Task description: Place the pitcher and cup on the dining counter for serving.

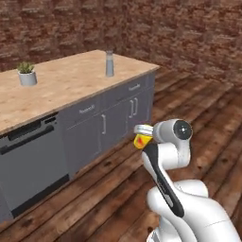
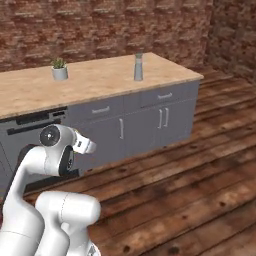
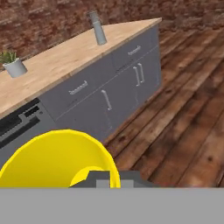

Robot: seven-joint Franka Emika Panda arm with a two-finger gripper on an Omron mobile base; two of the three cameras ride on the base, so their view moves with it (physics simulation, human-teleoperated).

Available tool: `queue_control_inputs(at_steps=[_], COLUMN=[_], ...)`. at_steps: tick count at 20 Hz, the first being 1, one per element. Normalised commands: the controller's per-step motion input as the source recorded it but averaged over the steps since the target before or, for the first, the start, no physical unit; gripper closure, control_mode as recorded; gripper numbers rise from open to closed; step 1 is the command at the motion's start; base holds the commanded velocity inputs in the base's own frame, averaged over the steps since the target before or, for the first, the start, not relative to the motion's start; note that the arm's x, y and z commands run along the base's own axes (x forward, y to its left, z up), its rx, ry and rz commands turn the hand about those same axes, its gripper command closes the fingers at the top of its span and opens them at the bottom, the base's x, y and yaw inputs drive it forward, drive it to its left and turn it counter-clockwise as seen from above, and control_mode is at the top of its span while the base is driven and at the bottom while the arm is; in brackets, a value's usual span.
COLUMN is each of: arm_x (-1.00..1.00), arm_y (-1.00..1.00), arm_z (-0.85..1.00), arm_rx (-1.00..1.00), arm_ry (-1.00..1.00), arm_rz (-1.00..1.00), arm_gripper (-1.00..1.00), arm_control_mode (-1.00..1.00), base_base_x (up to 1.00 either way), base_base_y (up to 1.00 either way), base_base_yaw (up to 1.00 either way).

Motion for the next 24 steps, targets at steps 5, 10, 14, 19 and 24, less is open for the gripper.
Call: queue_control_inputs(at_steps=[5, 10, 14, 19, 24], arm_x=[0.0, 0.0, 0.0, 0.0, 0.0], arm_y=[0.0, 0.0, 0.0, 0.0, 0.0], arm_z=[0.0, 0.0, 0.0, 0.0, 0.0], arm_rx=[0.0, 0.0, 0.0, 0.0, 0.0], arm_ry=[0.0, 0.0, 0.0, 0.0, 0.0], arm_rz=[0.0, 0.0, 0.0, 0.0, 0.0], arm_gripper=[1.0, 1.0, 1.0, 1.0, 1.0], arm_control_mode=[1.0, 1.0, 1.0, 1.0, 1.0], base_base_x=[1.0, 1.0, 1.0, 0.95, 0.53], base_base_y=[-0.24, -0.49, -0.36, -0.22, -0.23], base_base_yaw=[0.54, 0.38, 0.32, 0.32, 0.33])
